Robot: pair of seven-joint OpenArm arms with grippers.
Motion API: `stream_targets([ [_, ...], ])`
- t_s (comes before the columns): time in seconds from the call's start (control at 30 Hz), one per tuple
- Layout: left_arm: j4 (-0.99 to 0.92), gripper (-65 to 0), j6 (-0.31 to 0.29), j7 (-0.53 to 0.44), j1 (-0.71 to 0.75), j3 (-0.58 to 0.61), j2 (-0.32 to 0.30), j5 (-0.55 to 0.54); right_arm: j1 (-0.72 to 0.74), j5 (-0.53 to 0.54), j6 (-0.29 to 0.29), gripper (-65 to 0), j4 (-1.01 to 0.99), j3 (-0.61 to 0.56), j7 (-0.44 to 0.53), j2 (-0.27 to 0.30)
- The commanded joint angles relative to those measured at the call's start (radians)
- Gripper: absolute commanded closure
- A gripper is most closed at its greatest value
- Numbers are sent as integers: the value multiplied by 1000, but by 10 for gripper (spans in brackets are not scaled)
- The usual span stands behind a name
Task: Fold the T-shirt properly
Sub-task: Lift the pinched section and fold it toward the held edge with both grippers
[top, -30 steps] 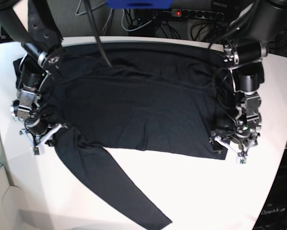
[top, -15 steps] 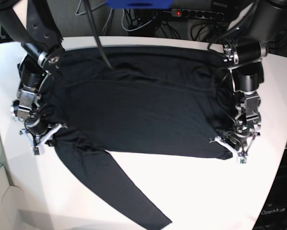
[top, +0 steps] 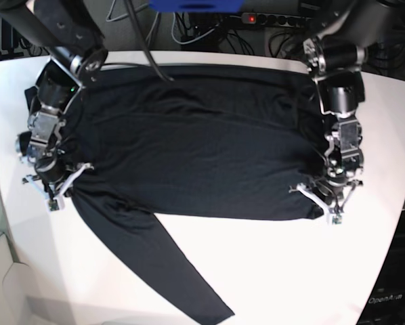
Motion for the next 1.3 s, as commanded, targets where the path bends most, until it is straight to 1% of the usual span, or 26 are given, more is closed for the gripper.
stream_targets([
  [0.0, 64, 0, -1, 2, -23, 1, -3, -1, 4, 5, 3, -3, 60, 1, 11, -1],
  [0.13, 246, 0, -1, 48, 54, 1, 18, -1, -50, 8, 3, -3, 223, 1, 11, -61],
  [0.4, 459, 0, -3, 125, 156, -1, 18, -3, -98, 8, 3, -2, 416, 7, 9, -119],
  [0.57, 570, 0, -3, 127, 244, -1, 18, -3, -170, 25, 3, -2, 550, 13, 9, -154],
  [0.77, 671, 0, -3, 127, 336, -1, 15, -3, -306, 128, 3, -2, 682, 7, 9, -164],
  [0.9, 745, 0, -3, 128, 388, -2, 15, -3, -377, 140, 3, -2, 732, 9, 14, -168],
  [1.03, 834, 0, -4, 188, 434, -19, 18, -3, -458, 229, 3, -2, 774, 9, 14, -165],
  [1.1, 872, 0, -4, 216, 453, -47, 20, -3, -498, 249, 3, -2, 803, 10, 14, -168],
  [1.2, 909, 0, -6, 220, 496, -57, 17, -3, -555, 280, 3, -2, 823, 12, 12, -168],
  [1.27, 912, 0, -6, 220, 526, -57, 14, -3, -581, 281, 3, -2, 823, 12, 14, -168],
])
